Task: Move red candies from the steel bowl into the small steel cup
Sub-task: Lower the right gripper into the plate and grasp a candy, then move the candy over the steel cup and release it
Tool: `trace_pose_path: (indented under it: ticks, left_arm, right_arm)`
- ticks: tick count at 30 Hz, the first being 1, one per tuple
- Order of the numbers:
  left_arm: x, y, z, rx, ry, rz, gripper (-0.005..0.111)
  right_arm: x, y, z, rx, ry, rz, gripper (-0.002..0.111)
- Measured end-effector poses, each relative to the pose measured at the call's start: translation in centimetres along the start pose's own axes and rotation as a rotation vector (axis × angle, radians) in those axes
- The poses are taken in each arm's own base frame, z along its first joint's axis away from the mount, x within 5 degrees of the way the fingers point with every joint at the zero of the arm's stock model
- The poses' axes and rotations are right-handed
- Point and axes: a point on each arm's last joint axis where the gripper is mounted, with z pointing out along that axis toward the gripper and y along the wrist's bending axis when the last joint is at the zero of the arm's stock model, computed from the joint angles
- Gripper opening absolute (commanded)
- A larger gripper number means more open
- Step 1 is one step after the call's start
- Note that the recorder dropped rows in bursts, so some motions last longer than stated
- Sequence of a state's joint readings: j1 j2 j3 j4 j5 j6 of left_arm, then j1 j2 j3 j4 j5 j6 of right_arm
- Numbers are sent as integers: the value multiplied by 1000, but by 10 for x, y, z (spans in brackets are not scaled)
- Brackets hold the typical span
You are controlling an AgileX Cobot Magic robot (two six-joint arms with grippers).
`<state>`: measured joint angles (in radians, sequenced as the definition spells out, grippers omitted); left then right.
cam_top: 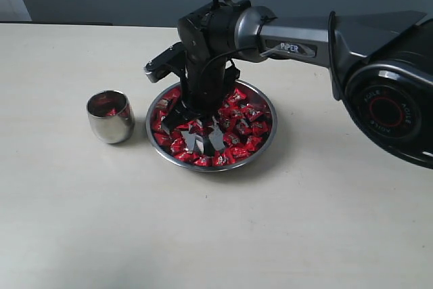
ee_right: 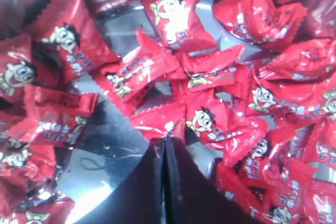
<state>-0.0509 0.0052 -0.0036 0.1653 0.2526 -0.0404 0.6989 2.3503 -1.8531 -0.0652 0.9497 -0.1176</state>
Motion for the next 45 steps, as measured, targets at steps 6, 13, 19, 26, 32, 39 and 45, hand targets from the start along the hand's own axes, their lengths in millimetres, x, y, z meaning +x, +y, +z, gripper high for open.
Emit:
trace_pose_path:
  ticks: [6,13,19,26,32,39,45]
  left_arm:
    - [0,0,0,0,0,0,1]
    - [0,0,0,0,0,0,1]
    - [0,0,0,0,0,0,1]
    - [0,0,0,0,0,0,1]
    - [0,0,0,0,0,0,1]
    - [0,0,0,0,0,0,1]
    - [0,0,0,0,0,0,1]
  right_arm:
    - [-5,-2,-24,9,-58,3,-1]
    - [-13,1,-65,-33,-190,29,-1]
    - [-29,22,-81,-261,-381,34,-1]
    - [-44,51,-90,-309,-540,2,-1]
    - [-48,60,-80,-313,-553,1,15]
    - [-47,62,-66,-317,-524,5,48]
    - [-41,52,-63,-185,-459,-64,48]
